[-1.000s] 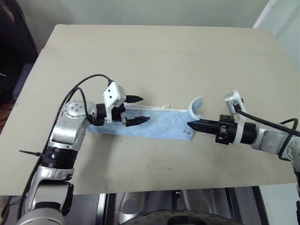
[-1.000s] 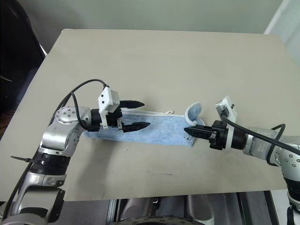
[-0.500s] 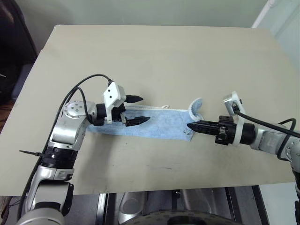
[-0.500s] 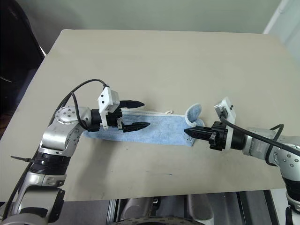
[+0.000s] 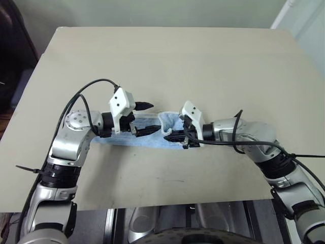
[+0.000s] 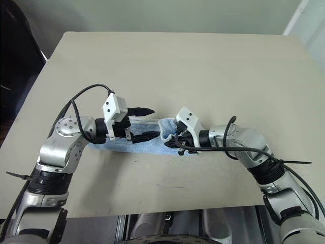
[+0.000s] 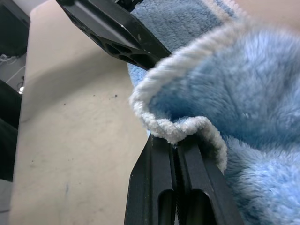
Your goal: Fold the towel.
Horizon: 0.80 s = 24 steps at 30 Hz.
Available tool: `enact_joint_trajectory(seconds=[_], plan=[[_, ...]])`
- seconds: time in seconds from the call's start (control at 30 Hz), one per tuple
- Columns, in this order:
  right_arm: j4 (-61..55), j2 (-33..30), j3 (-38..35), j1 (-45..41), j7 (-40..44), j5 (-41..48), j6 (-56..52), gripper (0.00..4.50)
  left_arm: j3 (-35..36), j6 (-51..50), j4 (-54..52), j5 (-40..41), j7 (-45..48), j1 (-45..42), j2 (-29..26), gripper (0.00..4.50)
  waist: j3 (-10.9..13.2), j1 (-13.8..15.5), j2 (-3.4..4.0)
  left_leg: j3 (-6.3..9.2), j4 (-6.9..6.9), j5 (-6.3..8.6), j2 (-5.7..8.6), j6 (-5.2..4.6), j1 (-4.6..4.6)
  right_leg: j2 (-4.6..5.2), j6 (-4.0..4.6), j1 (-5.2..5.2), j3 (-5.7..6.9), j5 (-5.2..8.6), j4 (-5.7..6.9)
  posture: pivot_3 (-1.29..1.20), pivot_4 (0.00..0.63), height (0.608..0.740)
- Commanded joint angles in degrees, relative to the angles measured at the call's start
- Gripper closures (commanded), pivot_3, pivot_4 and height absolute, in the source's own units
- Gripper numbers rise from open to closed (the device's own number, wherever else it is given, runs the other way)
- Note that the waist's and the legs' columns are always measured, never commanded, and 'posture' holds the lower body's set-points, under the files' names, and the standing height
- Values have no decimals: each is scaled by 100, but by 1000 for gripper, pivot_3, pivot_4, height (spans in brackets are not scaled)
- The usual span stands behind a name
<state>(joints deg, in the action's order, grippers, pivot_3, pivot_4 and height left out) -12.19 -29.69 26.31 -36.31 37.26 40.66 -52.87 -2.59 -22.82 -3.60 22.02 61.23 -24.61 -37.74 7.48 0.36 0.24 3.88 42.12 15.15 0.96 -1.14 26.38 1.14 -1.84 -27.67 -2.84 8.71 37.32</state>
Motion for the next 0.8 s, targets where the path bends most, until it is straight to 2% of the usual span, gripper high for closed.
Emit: enact_joint_trajectory(seconds=[0.03,0.4,0.53,0.67,0.8], plan=[[-89,54,-126,-23,175,-286,127,4452,256,89,111,79,67,-164,-121,0,0,-9,0,0,0,1,0,2,-2,0,1,0,0,0,0,0,150,703],[-6,329,-156,-124,690,-704,216,4452,443,344,573,27,148,-208,-201,0,0,-29,0,0,0,4,-2,10,-4,-1,23,-32,-3,11,62,0,150,703],[18,354,-158,-174,948,-758,224,3568,459,532,724,-10,171,-145,-213,0,0,-35,0,0,0,1,-2,14,-4,-2,27,-36,-3,12,69,0,150,703],[21,414,-235,-195,1112,-771,274,2219,463,665,793,-9,188,-70,-218,0,0,-37,0,0,-1,0,-3,18,-3,-3,28,-39,-3,13,70,0,150,703],[-41,601,-681,-191,1165,-535,360,932,456,699,782,-1,169,-37,-218,0,0,-36,0,1,-1,-1,-2,19,-1,-3,29,-41,-3,13,70,0,150,703]])
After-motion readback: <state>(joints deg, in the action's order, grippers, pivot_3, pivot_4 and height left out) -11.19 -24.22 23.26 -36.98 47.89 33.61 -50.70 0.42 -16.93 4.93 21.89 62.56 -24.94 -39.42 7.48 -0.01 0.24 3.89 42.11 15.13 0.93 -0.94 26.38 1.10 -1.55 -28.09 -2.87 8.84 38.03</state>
